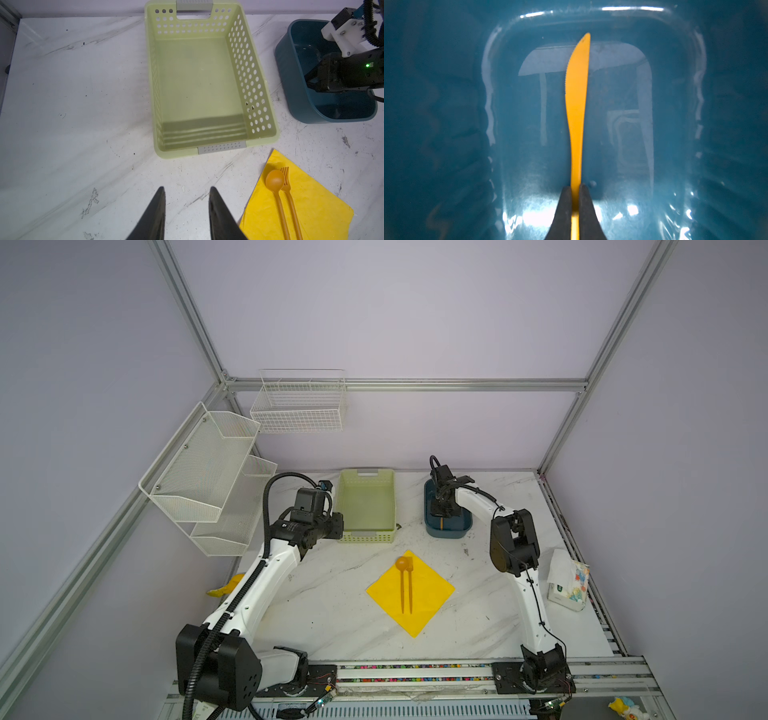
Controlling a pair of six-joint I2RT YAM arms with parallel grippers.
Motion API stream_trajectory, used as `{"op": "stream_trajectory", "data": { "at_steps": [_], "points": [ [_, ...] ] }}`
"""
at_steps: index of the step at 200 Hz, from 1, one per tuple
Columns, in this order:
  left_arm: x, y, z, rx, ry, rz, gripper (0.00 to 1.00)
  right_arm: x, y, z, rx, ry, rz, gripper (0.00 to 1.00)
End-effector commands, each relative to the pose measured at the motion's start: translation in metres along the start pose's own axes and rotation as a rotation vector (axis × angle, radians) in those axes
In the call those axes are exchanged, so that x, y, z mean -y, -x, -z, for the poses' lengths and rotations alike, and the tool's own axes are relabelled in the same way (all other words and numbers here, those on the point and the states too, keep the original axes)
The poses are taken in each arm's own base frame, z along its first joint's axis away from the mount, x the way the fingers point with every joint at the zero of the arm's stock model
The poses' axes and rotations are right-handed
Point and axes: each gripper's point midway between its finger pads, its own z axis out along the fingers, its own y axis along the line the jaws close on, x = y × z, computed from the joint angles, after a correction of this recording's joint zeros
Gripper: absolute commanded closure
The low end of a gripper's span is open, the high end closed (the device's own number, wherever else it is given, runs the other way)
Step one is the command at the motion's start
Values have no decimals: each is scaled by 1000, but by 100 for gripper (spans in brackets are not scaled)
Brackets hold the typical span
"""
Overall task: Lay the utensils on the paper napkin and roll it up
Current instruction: 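Lower the right gripper into the tub and grasp the yellow knife handle, then lift the yellow knife out of the tub with the right gripper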
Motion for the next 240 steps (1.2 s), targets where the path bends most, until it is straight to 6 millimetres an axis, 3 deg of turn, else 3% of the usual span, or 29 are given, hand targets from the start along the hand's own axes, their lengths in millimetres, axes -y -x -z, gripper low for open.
{"op": "stream_trajectory", "data": {
  "at_steps": [1, 148, 200, 240],
  "points": [
    [-1, -2, 1, 3, 5, -15, 65, 7, -5, 9, -23, -8, -13, 100],
    [0, 1, 5, 17, -5, -15, 65, 6, 25, 88, 87, 37, -42, 100],
    [0, 2, 8, 25, -3, -15, 65, 7, 26, 100, 96, 47, -36, 100],
    [0, 3, 11, 35, -3, -15, 66, 4, 14, 114, 89, 81, -22, 100]
  ]
}}
